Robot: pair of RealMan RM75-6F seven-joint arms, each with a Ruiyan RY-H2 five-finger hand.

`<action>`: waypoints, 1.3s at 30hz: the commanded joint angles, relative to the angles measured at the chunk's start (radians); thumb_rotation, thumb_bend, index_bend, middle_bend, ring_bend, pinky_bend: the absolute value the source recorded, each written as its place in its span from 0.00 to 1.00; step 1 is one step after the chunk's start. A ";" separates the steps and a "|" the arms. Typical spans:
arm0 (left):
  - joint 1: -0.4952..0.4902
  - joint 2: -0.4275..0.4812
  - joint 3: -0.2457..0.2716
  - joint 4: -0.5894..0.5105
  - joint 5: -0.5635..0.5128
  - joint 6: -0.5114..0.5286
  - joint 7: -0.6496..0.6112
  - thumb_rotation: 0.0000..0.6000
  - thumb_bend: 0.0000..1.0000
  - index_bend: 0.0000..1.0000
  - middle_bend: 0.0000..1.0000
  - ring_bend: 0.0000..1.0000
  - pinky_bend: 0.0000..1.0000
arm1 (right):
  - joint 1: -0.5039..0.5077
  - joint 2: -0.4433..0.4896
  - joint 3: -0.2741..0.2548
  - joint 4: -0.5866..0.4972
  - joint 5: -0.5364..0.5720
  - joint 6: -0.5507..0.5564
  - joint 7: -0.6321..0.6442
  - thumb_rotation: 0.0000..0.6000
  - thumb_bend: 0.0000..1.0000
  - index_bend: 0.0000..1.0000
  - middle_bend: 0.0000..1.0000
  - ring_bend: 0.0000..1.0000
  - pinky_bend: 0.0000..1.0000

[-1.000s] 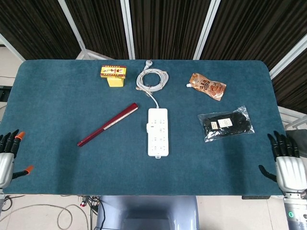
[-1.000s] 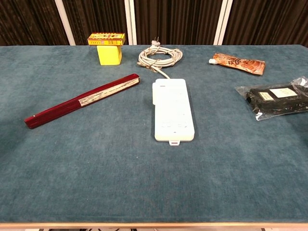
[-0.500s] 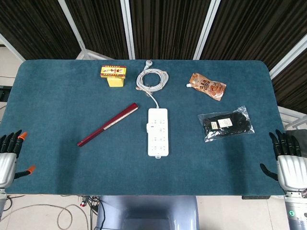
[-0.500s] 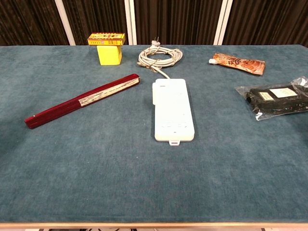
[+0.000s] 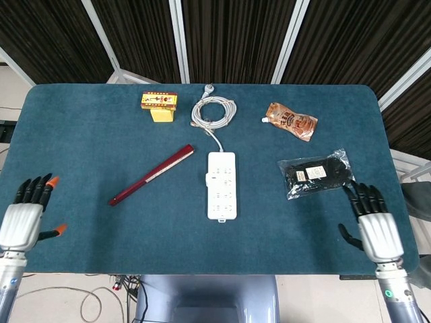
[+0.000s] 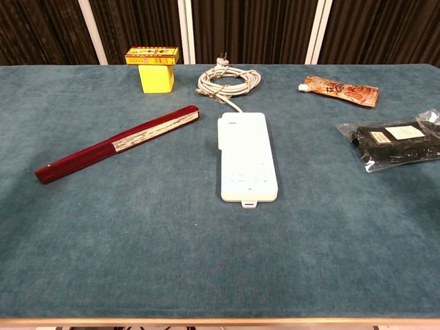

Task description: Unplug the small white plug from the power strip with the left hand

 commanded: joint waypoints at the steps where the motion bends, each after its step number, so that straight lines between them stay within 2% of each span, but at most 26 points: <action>1: -0.075 0.001 -0.046 -0.060 -0.045 -0.094 0.031 1.00 0.00 0.00 0.00 0.00 0.00 | 0.046 -0.018 -0.014 -0.030 -0.028 -0.068 -0.057 1.00 0.39 0.08 0.06 0.02 0.09; 7: -0.201 -0.013 -0.113 -0.123 -0.118 -0.236 0.103 1.00 0.00 0.00 0.00 0.00 0.00 | 0.113 -0.067 -0.032 -0.087 -0.035 -0.195 -0.167 1.00 0.40 0.10 0.08 0.04 0.09; 11: -0.284 -0.033 -0.169 -0.139 -0.187 -0.304 0.148 1.00 0.00 0.01 0.00 0.00 0.04 | 0.148 -0.120 -0.043 -0.104 -0.032 -0.262 -0.232 1.00 0.43 0.13 0.10 0.05 0.09; 17: -0.402 -0.085 -0.237 -0.114 -0.321 -0.392 0.204 1.00 0.04 0.10 0.07 0.01 0.10 | 0.184 -0.205 -0.060 -0.094 -0.015 -0.342 -0.291 1.00 0.47 0.18 0.12 0.07 0.09; 21: -0.470 -0.134 -0.259 -0.071 -0.381 -0.414 0.257 1.00 0.05 0.13 0.11 0.01 0.11 | 0.204 -0.254 -0.061 -0.071 -0.005 -0.372 -0.307 1.00 0.47 0.18 0.13 0.08 0.09; 29: -0.600 -0.229 -0.284 0.007 -0.503 -0.444 0.357 1.00 0.05 0.14 0.12 0.01 0.11 | 0.238 -0.331 -0.045 -0.043 0.016 -0.398 -0.298 1.00 0.47 0.18 0.12 0.08 0.09; 39: -0.715 -0.300 -0.311 0.049 -0.631 -0.463 0.399 1.00 0.05 0.15 0.13 0.01 0.11 | 0.298 -0.419 -0.005 0.000 0.055 -0.450 -0.293 1.00 0.47 0.16 0.12 0.08 0.09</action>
